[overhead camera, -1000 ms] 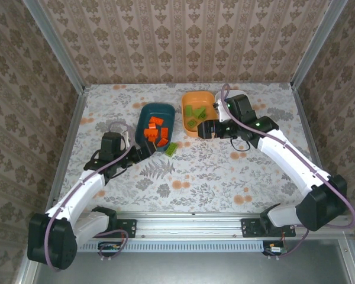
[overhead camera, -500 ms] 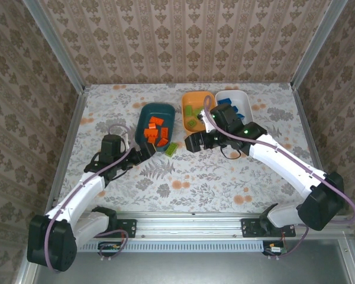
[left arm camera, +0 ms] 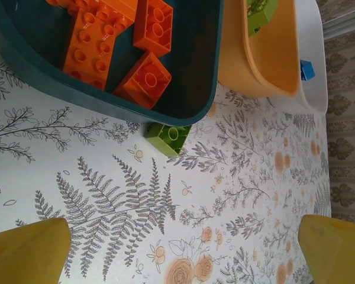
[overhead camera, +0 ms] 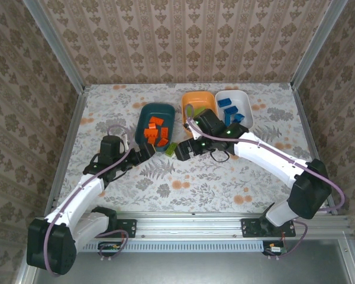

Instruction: Sort the legos into containers by color

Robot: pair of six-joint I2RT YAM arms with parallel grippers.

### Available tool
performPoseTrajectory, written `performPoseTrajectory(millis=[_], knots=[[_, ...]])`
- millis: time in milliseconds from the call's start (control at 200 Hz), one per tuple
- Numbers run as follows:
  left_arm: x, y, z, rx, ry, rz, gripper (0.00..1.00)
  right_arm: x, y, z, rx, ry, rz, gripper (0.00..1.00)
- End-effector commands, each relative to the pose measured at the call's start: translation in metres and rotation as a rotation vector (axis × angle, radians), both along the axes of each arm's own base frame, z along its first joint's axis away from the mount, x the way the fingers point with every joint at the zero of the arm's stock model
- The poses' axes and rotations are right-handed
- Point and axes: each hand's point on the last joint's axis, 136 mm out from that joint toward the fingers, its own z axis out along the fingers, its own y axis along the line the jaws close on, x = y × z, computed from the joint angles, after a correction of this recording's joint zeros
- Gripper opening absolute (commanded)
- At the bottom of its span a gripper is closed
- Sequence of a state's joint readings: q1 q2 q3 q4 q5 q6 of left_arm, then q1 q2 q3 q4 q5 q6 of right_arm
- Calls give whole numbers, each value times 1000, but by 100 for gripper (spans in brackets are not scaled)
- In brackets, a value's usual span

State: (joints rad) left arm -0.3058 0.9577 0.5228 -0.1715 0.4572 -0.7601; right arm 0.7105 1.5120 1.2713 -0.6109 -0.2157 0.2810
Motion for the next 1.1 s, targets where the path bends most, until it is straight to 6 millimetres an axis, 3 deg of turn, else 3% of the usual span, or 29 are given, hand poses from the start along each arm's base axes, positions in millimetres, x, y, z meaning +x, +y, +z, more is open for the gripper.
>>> performPoseTrajectory(millis=[0, 295, 565, 810, 1095], knots=[[-3, 3, -2, -7, 7, 8, 100, 3, 2, 0, -69, -45, 29, 100], [-4, 5, -2, -1, 6, 15, 100, -3, 21, -27, -193, -147, 169, 100], [-5, 6, -4, 4, 13, 13, 100, -2, 36, -53, -77, -416, 304, 100], [-6, 9, -6, 6, 12, 21, 100, -8, 45, -85, -103, -308, 380, 100], [-10, 14, -5, 14, 10, 26, 100, 17, 41, -118, -180, -210, 323, 99]])
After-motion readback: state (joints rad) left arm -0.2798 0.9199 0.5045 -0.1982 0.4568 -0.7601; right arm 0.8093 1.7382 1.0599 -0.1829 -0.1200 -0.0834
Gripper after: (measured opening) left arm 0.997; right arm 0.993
